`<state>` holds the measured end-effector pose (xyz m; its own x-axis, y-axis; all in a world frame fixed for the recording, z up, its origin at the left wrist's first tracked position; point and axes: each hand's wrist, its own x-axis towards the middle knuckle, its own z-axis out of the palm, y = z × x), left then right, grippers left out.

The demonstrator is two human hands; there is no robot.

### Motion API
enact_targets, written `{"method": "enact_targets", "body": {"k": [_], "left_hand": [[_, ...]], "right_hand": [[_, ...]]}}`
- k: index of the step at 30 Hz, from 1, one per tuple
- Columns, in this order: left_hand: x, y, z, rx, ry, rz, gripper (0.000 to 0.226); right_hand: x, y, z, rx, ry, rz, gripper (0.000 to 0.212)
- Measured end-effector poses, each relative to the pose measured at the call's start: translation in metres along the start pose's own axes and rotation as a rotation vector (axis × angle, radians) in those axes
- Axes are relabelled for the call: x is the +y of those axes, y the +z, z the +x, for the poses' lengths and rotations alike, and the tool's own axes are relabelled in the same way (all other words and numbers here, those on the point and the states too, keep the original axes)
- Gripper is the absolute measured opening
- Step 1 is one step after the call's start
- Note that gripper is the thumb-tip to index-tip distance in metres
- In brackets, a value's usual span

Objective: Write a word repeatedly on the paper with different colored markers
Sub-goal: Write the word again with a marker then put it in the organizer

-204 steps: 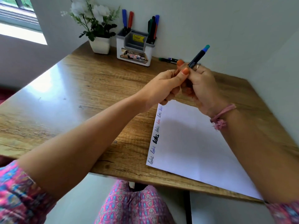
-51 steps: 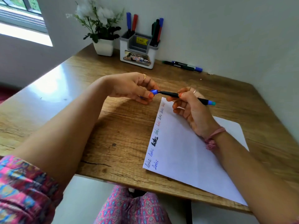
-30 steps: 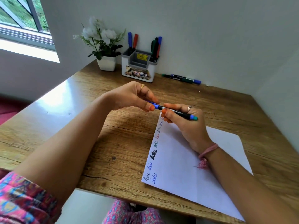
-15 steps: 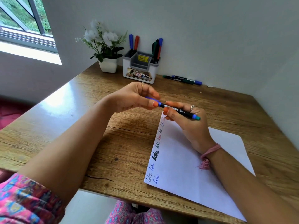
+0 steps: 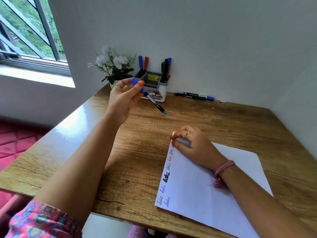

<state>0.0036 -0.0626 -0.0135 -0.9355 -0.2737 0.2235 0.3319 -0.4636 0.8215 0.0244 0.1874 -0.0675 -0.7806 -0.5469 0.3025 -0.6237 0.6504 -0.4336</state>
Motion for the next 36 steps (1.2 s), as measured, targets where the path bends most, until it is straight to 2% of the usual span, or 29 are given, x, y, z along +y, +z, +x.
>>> {"method": "enact_targets", "body": {"k": [7, 10, 16, 23, 32, 36], "left_hand": [[0.036, 0.016, 0.045, 0.221, 0.539, 0.493, 0.031], [0.057, 0.029, 0.088, 0.257, 0.639, 0.713, 0.032], [0.053, 0.031, 0.153, 0.258, 0.55, 0.996, 0.03], [0.032, 0.02, 0.187, 0.174, 0.418, 1.306, 0.03], [0.021, 0.019, 0.21, 0.124, 0.355, 1.553, 0.027], [0.021, 0.02, 0.211, 0.109, 0.285, 1.525, 0.026]], "right_hand": [[0.002, 0.003, 0.002, 0.003, 0.048, 0.087, 0.026], [0.003, 0.005, 0.001, 0.009, 0.038, 0.11, 0.032], [0.007, 0.007, 0.002, 0.033, 0.034, 0.121, 0.031], [0.008, 0.008, 0.004, 0.054, 0.031, 0.168, 0.028], [0.008, 0.009, 0.005, 0.032, 0.047, 0.167, 0.021], [0.007, 0.008, 0.005, 0.023, 0.057, 0.154, 0.021]]}}
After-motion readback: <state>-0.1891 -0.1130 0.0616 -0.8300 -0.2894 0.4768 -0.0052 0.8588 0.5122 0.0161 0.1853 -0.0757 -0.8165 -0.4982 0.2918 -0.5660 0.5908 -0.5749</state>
